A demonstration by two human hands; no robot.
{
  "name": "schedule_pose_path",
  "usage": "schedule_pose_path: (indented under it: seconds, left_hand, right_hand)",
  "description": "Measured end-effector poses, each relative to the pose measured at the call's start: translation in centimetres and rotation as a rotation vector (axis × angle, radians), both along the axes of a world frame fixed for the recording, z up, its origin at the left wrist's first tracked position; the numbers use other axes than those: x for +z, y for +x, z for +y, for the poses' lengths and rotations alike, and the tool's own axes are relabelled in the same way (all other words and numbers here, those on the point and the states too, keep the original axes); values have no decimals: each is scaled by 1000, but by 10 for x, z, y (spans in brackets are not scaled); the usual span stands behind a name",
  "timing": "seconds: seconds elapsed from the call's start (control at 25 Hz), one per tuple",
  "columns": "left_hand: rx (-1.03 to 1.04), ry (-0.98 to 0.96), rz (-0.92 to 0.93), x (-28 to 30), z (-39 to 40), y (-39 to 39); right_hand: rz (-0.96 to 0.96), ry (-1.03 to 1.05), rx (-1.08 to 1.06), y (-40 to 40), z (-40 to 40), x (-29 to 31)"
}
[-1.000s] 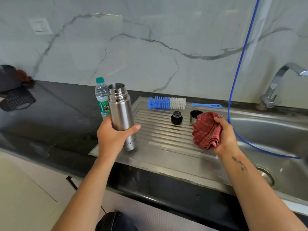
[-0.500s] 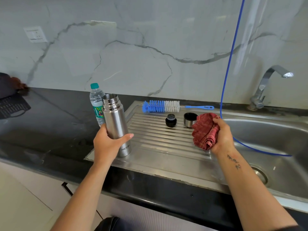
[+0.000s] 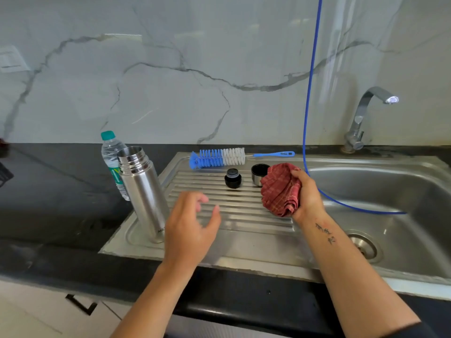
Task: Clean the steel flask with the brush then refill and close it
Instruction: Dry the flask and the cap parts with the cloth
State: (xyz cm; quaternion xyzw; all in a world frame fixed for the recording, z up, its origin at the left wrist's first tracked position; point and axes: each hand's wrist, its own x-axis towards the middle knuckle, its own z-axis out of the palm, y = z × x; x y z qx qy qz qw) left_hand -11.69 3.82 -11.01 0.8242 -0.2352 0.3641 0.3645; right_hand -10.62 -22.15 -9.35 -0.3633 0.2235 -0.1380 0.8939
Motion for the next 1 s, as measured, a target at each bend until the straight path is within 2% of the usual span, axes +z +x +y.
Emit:
schedule_pose_path:
  seconds: [0.12, 0.2, 0.44, 0.64, 0.72, 0.8, 0.84, 1.0]
  left_hand:
    - [-18, 61, 341, 0, -39, 43]
    - [2, 142, 449, 4, -63, 74]
    - [-49, 347, 604, 6, -102, 139]
    - [-88, 201, 566, -3, -97, 146]
    - [-166, -39, 663, 2, -91, 143]
    - [-370, -410, 872, 10, -89, 127]
    - [-448, -524, 975, 14, -91, 117]
    - [-561, -567, 1174, 19, -103, 97]
  right_hand:
    - [22, 9, 2, 1, -4, -3]
    - [41, 31, 6, 3, -9, -7]
    - [11, 33, -5, 6, -13, -11]
    - [-63, 4, -68, 5, -8, -5]
    - [-94, -147, -186, 2, -1, 2]
    - [-157, -425, -283, -6, 13, 13]
    - [-211, -569, -292, -9, 20, 16]
    - [-397, -1129, -190, -7, 40, -2]
